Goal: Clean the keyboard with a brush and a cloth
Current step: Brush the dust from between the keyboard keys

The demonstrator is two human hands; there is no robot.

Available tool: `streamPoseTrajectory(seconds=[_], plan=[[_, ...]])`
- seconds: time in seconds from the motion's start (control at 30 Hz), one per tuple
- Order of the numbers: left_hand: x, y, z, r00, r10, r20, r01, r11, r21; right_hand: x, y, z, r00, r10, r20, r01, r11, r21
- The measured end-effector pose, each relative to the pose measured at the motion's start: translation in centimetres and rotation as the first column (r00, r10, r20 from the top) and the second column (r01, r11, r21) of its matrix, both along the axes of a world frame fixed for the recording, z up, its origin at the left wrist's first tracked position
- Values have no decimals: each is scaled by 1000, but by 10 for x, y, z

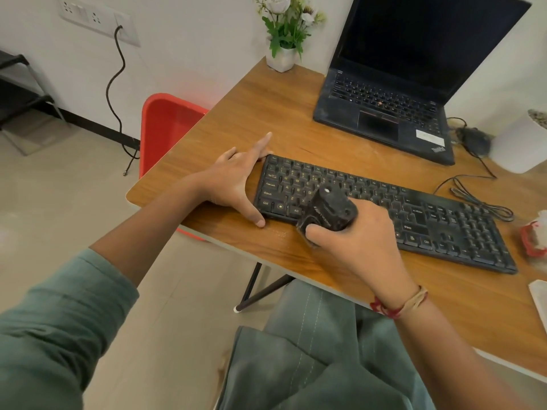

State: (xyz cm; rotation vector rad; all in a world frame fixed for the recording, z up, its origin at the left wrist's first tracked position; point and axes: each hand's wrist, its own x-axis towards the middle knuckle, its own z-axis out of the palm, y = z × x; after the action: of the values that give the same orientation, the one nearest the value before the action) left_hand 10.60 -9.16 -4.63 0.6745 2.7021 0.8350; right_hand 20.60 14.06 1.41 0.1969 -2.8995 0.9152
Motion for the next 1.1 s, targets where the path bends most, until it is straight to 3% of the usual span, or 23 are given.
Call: streamPoseTrajectory(seconds=[0.37,0.43,0.5,0.53,0.6,0.7,0.83,0.9,1.1], plan=[[-2,-1,0,1000,5,11,-5,1000,-20,-5,-21,-5,995,-95,-20,96,995,16],[-2,-1,-1,1000,4,6,-4,1000,-18,-12,-25,-6,982,-31,188,67,979,-191],[-3,0,-1,1000,-4,10,4,1000,-10,-15,-29,-2,891,128,437,136,841,-524],[-3,0,-1,1000,-7,15,8,1000,-9,-17,-25,3,870,181,459,167,767,-620],[-2,-2,1,1000,-3,19,3,1000,-13,-21,-11,20,928,157,339,125,724,-678],[-2,-1,2,1000,2,22,-1,1000,-20,-22,16,44,988,56,143,30,844,-536],[-2,-1,-1,1000,7,7,-7,1000,-29,-13,22,28,970,59,237,3,968,-253],[-2,0,-1,1000,6,7,-6,1000,-24,-7,15,16,979,45,197,-21,992,-123],[-2,0,1,1000,3,10,-2,1000,-25,-1,-10,-2,997,-65,-43,68,995,68]])
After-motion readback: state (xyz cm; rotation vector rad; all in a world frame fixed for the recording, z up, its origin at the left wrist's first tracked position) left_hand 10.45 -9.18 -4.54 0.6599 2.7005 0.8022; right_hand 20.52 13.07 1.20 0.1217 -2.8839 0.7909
